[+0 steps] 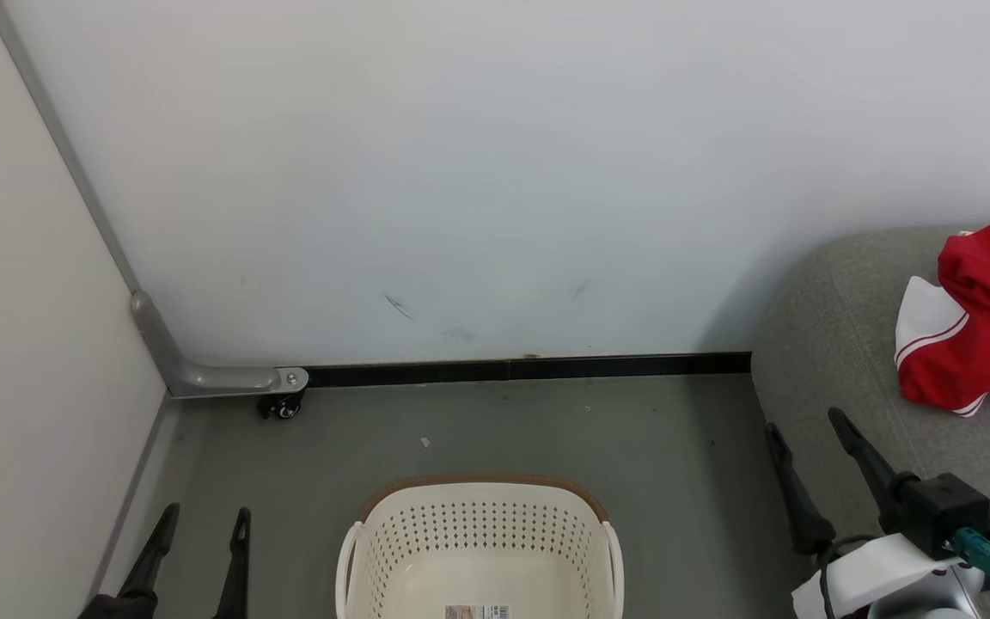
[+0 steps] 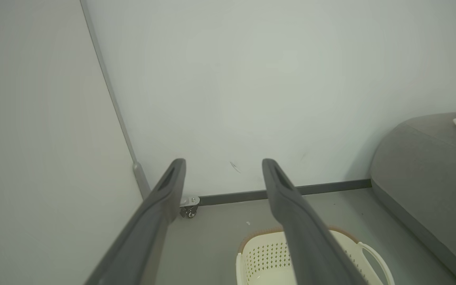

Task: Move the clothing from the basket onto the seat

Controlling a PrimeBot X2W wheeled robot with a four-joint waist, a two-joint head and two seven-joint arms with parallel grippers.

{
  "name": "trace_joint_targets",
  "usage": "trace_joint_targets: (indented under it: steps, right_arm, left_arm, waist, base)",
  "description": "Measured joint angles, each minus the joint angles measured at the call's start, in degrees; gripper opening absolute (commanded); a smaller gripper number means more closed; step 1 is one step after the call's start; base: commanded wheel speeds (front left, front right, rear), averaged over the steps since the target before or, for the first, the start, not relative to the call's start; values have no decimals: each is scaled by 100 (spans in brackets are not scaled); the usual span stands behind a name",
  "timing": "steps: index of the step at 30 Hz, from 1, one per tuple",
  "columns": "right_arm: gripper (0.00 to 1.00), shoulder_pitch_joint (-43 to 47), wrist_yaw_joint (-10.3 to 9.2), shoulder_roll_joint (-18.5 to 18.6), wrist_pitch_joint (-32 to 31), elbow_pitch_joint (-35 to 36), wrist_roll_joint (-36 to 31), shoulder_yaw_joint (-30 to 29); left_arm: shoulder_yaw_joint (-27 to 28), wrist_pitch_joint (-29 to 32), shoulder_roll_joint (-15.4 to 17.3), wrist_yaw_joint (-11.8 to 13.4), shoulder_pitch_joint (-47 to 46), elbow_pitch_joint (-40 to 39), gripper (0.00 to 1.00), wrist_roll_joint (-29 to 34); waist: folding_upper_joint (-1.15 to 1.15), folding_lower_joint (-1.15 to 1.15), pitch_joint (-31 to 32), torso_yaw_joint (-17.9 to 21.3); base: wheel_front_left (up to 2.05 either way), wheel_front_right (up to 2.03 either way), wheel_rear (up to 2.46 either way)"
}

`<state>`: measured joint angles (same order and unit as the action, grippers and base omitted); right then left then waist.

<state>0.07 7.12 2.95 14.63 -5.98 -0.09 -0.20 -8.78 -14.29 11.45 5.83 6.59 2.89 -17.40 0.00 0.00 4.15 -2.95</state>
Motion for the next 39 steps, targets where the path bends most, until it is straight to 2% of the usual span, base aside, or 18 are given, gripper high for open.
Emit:
trace_joint_targets:
  steps: [1,8,13,20,27,32,39]
  right_arm:
    - [0,1,0,-4,0,5,-1,-1]
    - [0,314,-7,-133,-2,-408,5,73]
    - [0,355,-7,-151,-55,-565,162,22]
    - [0,193,-7,-149,-315,-787,750,-278]
    - [0,85,-7,-149,-541,-866,1525,-314]
    - [0,73,-7,-149,-702,-903,1965,-383]
    - [0,48,-7,-148,-878,-911,2613,-453]
  left_arm:
    - [-3,0,-1,-1,1,-10,0,3]
    - [-145,10,-292,2,150,397,0,3]
    - [-135,70,-367,-16,211,477,0,-187]
    - [-57,214,-390,-96,204,545,0,-747]
    - [53,349,-421,-181,163,583,0,-1322]
    - [132,458,-444,-272,76,619,0,-1677]
    - [249,595,-489,-352,27,664,0,-2210]
  waist:
    - [0,0,1,-2]
    - [0,0,2,-3]
    - [0,0,-1,-8]
    - [0,1,-14,-10]
    - [0,3,-38,11]
    - [0,19,-61,39]
    - [0,55,-80,79]
  base:
    - [0,0,0]
    - [0,0,0]
    - [0,0,0]
    - [0,0,0]
    - [0,0,0]
    - [0,0,0]
    - [0,0,0]
